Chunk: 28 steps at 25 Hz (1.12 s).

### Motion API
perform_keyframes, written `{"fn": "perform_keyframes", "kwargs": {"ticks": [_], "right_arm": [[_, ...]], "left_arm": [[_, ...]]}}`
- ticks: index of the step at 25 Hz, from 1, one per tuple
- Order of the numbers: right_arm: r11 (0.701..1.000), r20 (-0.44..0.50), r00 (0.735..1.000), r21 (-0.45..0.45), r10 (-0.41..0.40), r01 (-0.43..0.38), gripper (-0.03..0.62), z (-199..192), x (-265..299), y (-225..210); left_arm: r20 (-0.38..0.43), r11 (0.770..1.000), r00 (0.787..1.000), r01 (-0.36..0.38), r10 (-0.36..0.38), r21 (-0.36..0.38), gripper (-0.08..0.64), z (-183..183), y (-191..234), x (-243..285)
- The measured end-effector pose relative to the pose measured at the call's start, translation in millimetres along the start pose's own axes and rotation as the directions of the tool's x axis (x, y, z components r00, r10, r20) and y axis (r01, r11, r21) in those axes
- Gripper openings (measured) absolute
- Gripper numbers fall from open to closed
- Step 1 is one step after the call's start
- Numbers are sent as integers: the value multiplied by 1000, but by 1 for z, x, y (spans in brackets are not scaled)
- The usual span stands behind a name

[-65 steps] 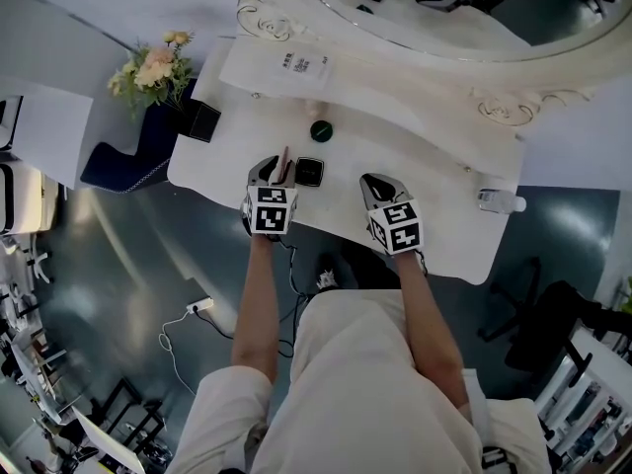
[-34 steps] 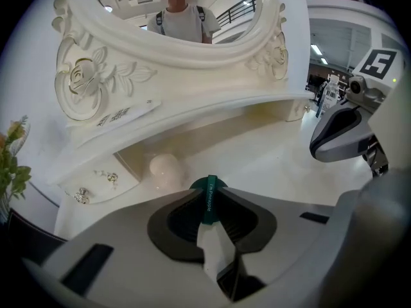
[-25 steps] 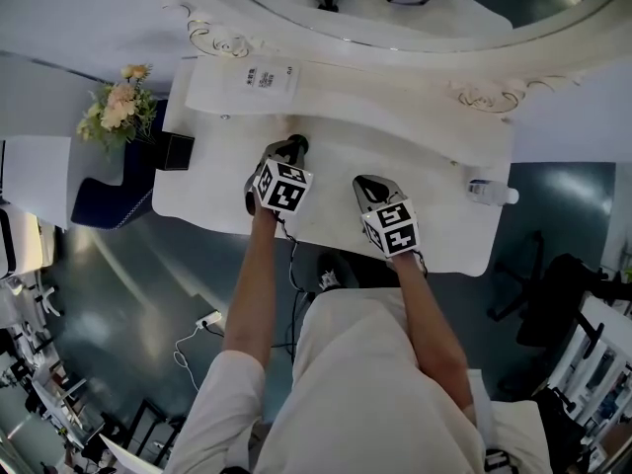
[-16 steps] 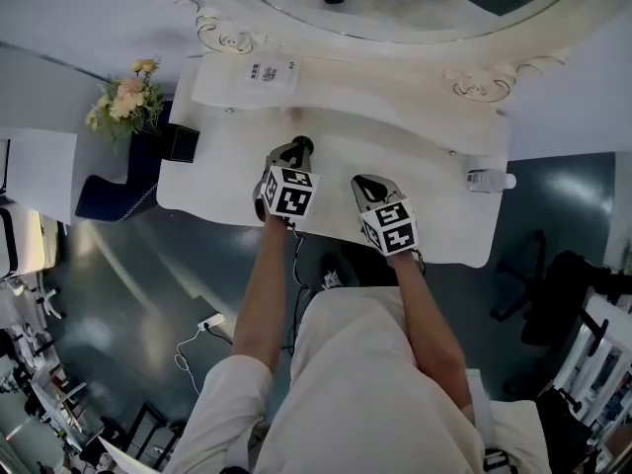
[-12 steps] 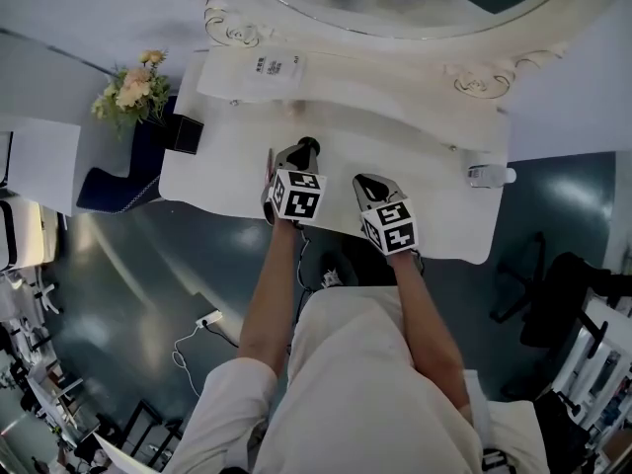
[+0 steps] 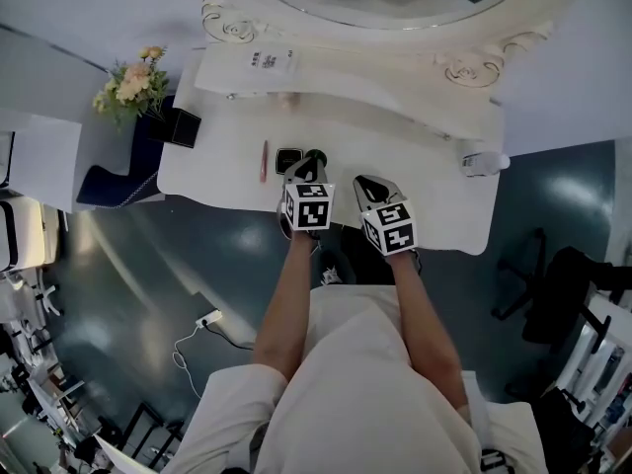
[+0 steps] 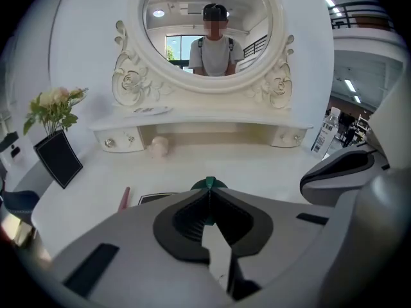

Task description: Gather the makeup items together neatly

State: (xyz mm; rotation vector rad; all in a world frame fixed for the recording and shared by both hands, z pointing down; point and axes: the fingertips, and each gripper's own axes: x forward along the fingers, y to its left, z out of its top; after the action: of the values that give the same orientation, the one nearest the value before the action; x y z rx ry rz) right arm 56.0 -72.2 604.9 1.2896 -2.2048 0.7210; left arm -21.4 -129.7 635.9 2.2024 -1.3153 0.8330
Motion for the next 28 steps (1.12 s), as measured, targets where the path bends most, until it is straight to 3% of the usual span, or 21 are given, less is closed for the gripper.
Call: {"fn": "perform_keyframes", "kwargs": {"ticks": [14,28], "right_arm": [[998,-3,999,53,-47,47,44,-12,-8,-39],[998,5,999,49,-40,40,45,1,3,-43]], "left_arm": [[-66,1000,998,20,-21,-24,23,-17,-18,22],[-13,997,1000,16,-17,-72,86,-1,-13,10]]}}
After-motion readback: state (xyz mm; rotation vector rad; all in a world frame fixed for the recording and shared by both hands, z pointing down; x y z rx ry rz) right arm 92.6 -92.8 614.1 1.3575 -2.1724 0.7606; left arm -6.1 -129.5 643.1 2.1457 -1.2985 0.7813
